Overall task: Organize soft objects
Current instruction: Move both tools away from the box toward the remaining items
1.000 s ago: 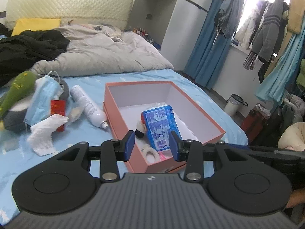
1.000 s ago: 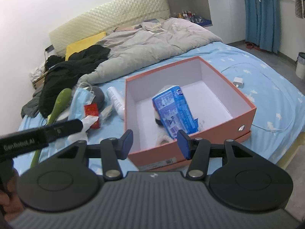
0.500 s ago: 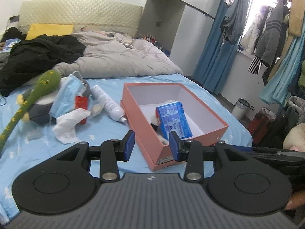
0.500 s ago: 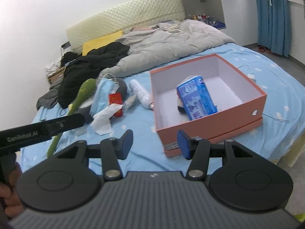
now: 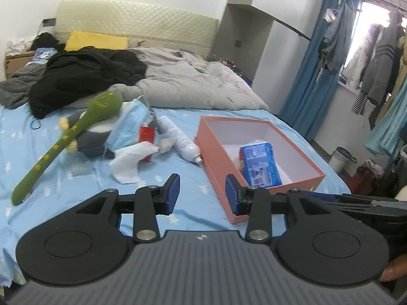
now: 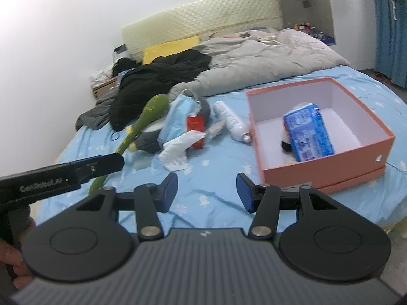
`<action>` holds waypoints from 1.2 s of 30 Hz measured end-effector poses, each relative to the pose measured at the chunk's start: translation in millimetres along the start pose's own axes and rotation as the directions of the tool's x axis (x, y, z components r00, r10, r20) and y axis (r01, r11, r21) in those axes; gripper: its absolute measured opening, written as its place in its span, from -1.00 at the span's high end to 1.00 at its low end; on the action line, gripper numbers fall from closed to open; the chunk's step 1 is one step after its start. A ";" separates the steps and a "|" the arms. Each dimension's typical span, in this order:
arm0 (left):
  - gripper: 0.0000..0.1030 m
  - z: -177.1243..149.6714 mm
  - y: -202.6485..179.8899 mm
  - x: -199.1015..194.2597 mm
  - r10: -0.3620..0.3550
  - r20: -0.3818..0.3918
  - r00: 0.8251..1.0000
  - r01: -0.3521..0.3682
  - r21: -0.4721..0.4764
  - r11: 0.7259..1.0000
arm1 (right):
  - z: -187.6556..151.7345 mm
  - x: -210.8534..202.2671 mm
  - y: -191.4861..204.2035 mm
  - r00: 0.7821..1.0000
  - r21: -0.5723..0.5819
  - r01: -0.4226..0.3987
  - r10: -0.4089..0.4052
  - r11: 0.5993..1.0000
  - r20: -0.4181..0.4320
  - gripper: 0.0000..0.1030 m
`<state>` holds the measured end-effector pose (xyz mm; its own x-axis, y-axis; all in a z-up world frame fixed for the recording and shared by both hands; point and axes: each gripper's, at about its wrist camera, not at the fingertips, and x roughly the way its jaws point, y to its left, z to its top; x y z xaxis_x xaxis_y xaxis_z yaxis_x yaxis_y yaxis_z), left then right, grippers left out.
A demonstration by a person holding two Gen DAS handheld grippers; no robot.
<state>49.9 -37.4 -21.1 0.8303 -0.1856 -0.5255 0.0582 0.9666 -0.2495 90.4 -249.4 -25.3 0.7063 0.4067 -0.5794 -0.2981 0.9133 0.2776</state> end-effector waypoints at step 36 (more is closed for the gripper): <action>0.08 -13.3 130.9 29.7 0.162 -0.099 0.982 -0.179 -0.191 0.965 | 2.2 90.9 82.1 0.979 -0.054 -0.136 0.126 0.989 -0.163 -0.05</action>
<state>74.8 81.3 -80.2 0.7699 -0.0430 -0.6367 -0.1981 0.9324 -0.3024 131.6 -137.5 -53.5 0.5488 0.5165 -0.6574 -0.4254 0.8494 0.3123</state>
